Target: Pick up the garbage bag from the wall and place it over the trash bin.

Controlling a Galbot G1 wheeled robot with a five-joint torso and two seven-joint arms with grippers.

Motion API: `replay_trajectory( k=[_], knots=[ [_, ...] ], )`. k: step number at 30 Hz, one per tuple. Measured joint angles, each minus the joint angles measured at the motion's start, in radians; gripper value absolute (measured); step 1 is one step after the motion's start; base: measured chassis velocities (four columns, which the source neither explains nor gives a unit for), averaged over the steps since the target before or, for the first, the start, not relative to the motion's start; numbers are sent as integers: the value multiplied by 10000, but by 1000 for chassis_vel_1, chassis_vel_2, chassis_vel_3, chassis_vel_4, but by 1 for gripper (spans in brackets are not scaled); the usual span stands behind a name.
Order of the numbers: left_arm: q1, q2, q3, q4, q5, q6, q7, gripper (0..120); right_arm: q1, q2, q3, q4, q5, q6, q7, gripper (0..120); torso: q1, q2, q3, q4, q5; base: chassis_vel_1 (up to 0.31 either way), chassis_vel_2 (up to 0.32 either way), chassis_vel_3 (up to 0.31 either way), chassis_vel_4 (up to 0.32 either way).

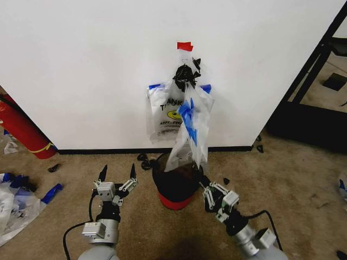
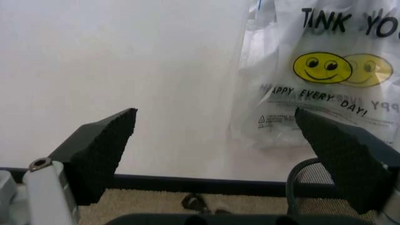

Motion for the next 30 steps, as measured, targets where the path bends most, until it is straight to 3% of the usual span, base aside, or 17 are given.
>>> replay_trajectory(
  k=[13,30],
  knots=[
    [99,-80,-66,-14,5,-17,2,100,-901,203,416,-341,-938,1708,30,0,0,0,0,0,0,0,0,0,0],
    [52,-190,12,109,100,-18,2,100,-1360,800,285,-1043,-1749,2816,-5,0,0,0,0,0,-1,0,0,0,0]
  ],
)
